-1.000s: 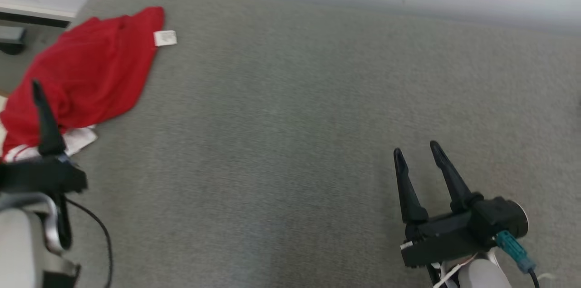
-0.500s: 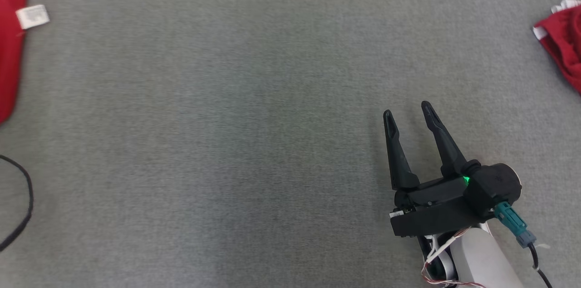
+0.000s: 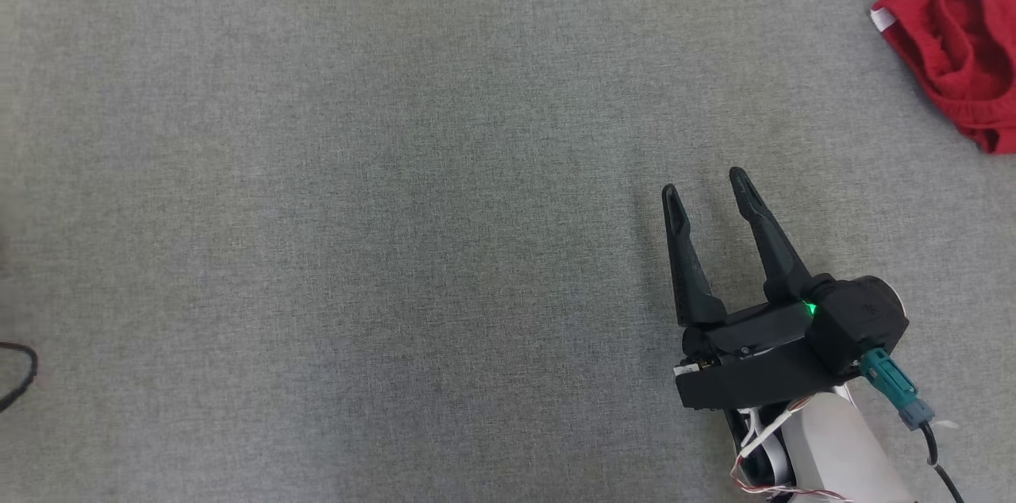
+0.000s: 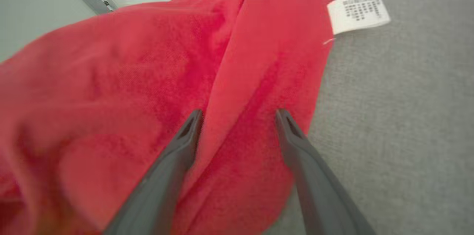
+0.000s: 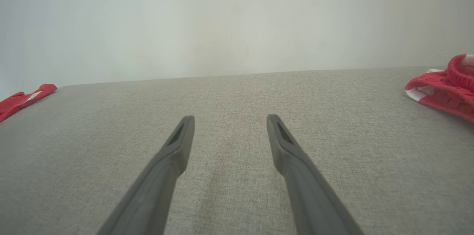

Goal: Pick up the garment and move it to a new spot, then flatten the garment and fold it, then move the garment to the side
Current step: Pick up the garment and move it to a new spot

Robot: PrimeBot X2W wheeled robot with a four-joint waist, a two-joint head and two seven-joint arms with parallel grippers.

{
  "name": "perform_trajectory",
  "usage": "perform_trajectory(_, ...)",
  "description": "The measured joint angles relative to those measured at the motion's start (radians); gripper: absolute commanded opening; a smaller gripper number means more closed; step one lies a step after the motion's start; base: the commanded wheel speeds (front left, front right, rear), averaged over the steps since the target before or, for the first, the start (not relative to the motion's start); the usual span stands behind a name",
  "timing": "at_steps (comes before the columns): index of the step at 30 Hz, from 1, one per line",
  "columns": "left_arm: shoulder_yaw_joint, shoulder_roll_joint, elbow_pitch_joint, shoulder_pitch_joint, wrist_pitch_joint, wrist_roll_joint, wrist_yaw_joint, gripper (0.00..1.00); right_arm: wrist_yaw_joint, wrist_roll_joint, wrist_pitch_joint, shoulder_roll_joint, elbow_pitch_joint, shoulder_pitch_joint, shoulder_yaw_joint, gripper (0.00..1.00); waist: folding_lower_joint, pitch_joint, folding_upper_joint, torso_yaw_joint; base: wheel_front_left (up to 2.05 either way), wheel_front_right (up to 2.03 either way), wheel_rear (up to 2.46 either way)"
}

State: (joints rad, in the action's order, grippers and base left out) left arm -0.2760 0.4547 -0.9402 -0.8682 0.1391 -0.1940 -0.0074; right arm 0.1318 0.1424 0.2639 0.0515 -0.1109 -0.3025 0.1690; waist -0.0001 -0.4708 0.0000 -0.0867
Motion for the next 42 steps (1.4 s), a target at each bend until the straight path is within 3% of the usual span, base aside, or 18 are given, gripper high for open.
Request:
perform_trajectory(2,-0.006,0.01,-0.051,-0.018,0.073,-0.02,0.022,0.99,0.0,-0.001,0.0,0.0,-0.006,0.002,0.012,1.0,-0.0001,0.008,0.0,-0.007,0.0,0.0,0.0)
perform_trajectory(3,-0.005,0.01,-0.053,-0.018,0.072,-0.02,0.025,0.0,0.0,-0.001,0.0,0.0,-0.008,0.002,0.013,1.0,-0.0001,0.009,0.0,-0.008,0.0,0.0,0.0)
perform_trajectory(7,0.02,0.006,-0.045,-0.01,-0.061,-0.019,-0.003,0.0,0.0,-0.005,0.0,0.0,-0.028,0.032,-0.002,1.0,0.0,0.052,0.0,-0.002,0.0,0.0,0.0)
perform_trajectory(12,0.034,-0.004,0.008,-0.026,-0.139,-0.026,-0.034,0.0,0.0,-0.005,0.0,-0.001,-0.037,0.059,-0.011,1.0,0.0,0.096,0.0,0.016,0.0,0.0,0.0)
perform_trajectory(20,0.056,-0.028,0.136,-0.087,-0.187,-0.063,-0.09,0.0,0.0,0.014,0.0,-0.001,-0.061,0.088,-0.024,1.0,-0.0001,0.183,0.0,0.042,0.0,0.0,0.0)
perform_trajectory(25,0.11,-0.048,0.274,-0.136,-0.162,-0.079,-0.107,0.0,0.0,0.032,0.0,-0.001,-0.066,0.112,-0.036,1.0,-0.0001,0.232,0.0,0.047,0.0,0.0,0.0)
perform_trajectory(35,0.228,-0.191,0.556,-0.201,-0.038,-0.164,-0.117,0.0,0.0,0.065,0.0,-0.001,-0.084,0.153,-0.063,1.0,0.0,0.28,0.0,0.004,0.0,0.0,0.0)
perform_trajectory(42,0.344,-0.32,0.648,-0.24,0.021,-0.216,-0.117,0.0,0.0,0.095,0.0,-0.001,-0.1,0.166,-0.069,1.0,0.0,0.309,0.0,-0.053,0.0,0.0,0.0)
